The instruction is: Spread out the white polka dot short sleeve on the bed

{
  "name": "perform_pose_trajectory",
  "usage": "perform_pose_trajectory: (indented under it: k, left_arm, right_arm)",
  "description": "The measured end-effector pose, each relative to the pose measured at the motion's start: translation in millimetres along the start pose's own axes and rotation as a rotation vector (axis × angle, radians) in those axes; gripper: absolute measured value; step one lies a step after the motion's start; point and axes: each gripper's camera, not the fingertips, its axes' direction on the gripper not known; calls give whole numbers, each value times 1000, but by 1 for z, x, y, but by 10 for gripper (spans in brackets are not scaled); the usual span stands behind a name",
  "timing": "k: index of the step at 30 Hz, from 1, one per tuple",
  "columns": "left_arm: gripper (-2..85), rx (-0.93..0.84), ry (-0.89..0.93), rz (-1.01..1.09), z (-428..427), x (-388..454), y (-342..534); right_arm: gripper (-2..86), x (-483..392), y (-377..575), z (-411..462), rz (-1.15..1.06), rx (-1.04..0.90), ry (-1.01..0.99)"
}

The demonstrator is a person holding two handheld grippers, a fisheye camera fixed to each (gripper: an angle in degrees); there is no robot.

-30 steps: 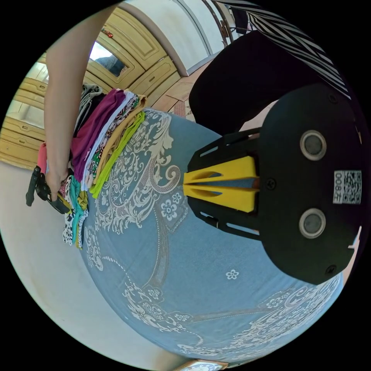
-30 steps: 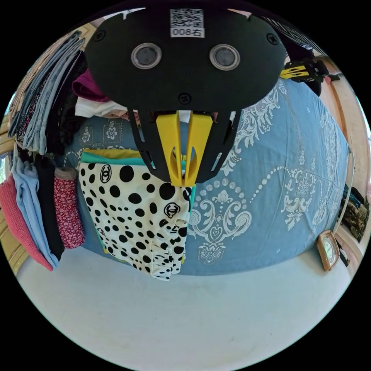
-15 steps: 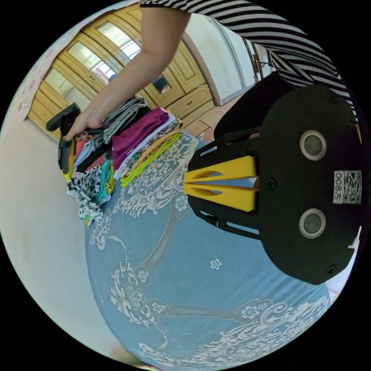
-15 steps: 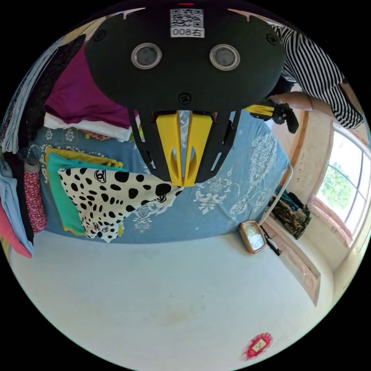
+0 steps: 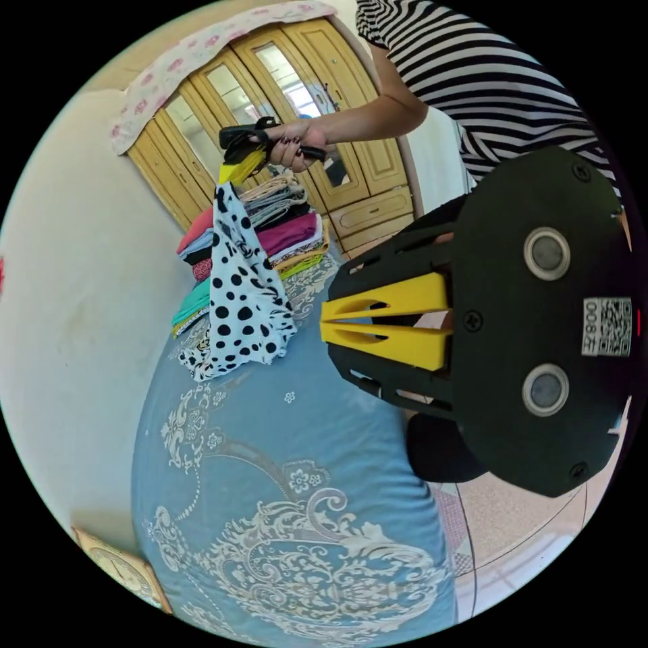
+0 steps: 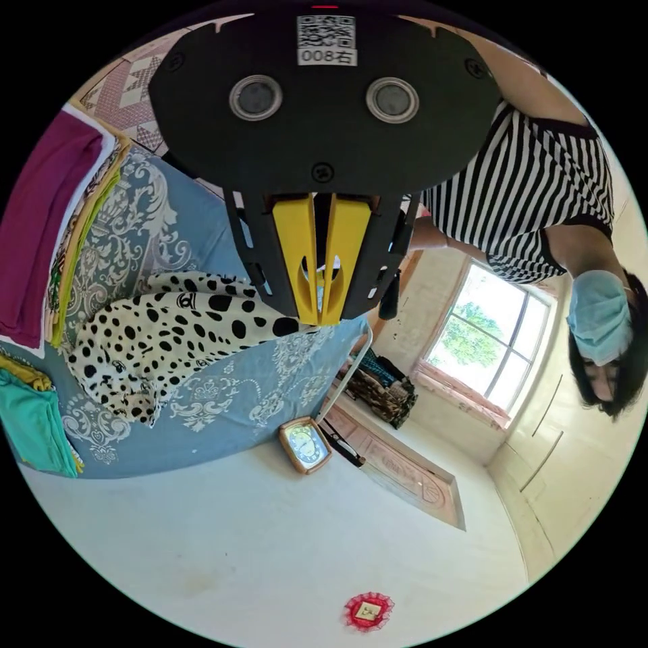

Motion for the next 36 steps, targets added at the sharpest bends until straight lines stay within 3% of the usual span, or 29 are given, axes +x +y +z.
perform_pose_trajectory:
  k: [9,13,18,23,31,36]
  left_arm:
    - [129,33,473,-193,-6,-15,38]
    - [141,20,579,-220,-2,-9,54]
    - [149,-69,389,10,-12,41,55]
    - [142,-89,249,104,-6,75,44]
    - [37,-110,233,129,6,109,39]
    - [16,-56,273,103,-10,122,45]
  right_arm:
    - [3,-87,56,-11,-59,48,-45]
    - [3,-103,78,-14,-47,60,-38]
    - [3,-114,99,-17,-35,80,-43]
    - [2,-125,115,-18,-33,82,-37]
    - [3,-131,139,-26,-16,100,-16]
    - [4,-125,155,-35,10,120,11]
